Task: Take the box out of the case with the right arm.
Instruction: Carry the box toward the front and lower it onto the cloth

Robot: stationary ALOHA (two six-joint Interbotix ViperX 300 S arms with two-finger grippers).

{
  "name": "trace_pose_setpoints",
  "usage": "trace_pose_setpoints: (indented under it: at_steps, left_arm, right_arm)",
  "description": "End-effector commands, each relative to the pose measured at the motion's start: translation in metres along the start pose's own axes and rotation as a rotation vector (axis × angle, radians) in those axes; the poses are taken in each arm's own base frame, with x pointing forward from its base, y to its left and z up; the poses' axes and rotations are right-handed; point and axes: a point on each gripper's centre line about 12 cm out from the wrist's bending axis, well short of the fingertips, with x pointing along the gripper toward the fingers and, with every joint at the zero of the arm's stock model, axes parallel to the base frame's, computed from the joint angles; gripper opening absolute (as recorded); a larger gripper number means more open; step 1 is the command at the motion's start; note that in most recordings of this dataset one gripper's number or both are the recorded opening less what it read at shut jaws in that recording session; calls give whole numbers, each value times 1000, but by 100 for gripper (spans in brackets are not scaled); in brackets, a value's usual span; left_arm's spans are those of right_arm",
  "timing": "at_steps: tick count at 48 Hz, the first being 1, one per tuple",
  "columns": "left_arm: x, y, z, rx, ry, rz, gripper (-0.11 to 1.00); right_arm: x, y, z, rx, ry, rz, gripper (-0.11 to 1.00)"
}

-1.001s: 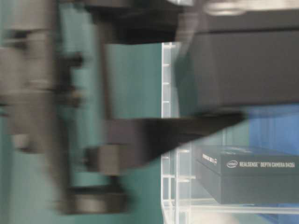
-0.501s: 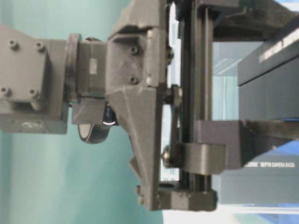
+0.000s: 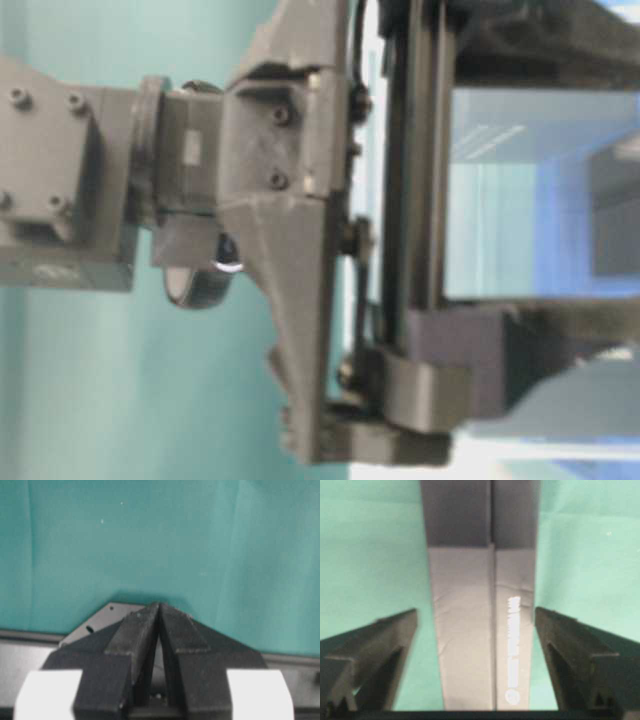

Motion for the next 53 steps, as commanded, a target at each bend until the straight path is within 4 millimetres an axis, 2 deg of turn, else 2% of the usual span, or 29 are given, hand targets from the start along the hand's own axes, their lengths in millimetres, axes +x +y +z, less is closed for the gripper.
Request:
trace_pose_setpoints:
  at_steps: [1, 17, 34, 47, 53]
  left_arm:
    - [-6, 0, 5, -3, -23, 0, 2]
    - [-6, 0, 5, -3, -22, 0, 2]
    - [-6, 0, 5, -3, -22, 0, 2]
    - [-6, 0, 5, -5, -22, 0, 2]
    - [-6, 0, 5, -5, -22, 0, 2]
  right_arm:
    - [-17, 2, 0, 4, 19, 39, 93]
    - [-20, 3, 2, 7, 19, 43, 91]
    - [-69, -5, 16, 6, -30, 14, 91]
    - [-72, -6, 17, 5, -30, 10, 90]
    - [-74, -16, 17, -1, -34, -7, 90]
